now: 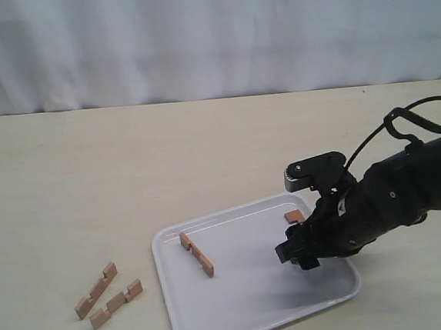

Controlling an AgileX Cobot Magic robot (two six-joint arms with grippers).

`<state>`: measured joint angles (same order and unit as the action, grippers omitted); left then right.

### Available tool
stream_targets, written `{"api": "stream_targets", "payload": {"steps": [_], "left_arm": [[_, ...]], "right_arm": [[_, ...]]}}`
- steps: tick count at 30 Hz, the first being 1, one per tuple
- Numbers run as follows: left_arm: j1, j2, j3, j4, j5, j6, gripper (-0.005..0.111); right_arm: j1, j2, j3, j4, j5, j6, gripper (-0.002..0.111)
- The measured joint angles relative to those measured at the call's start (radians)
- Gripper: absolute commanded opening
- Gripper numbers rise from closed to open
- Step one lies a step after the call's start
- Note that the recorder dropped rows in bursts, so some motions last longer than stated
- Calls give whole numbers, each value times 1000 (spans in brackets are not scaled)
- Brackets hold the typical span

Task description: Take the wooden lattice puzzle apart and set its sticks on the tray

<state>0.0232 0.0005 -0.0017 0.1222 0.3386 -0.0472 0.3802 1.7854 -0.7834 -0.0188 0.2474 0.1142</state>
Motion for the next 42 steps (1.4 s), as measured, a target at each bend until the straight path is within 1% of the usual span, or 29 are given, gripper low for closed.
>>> {"api": "stream_targets", "payload": {"steps": [9, 16, 24, 27, 31, 37, 42], "left_arm": [[0, 0, 0, 0, 0, 0, 0], [0, 0, 0, 0, 0, 0, 0], [0, 0, 0, 0, 0, 0, 0], [0, 0, 0, 0, 0, 0, 0], [0, 0, 0, 0, 0, 0, 0], [0, 0, 0, 0, 0, 0, 0], [0, 0, 0, 0, 0, 0, 0]], "right_arm": [[0, -64, -2, 0, -2, -31, 69], [0, -146, -6, 56, -6, -42, 69], [8, -153, -11, 81, -6, -59, 69], [48, -153, -33, 83, 3, -73, 69], [132, -153, -86, 86, 43, -89, 69], [245, -143, -213, 105, 146, -93, 69], [356, -86, -310, 116, 209, -93, 69]]}}
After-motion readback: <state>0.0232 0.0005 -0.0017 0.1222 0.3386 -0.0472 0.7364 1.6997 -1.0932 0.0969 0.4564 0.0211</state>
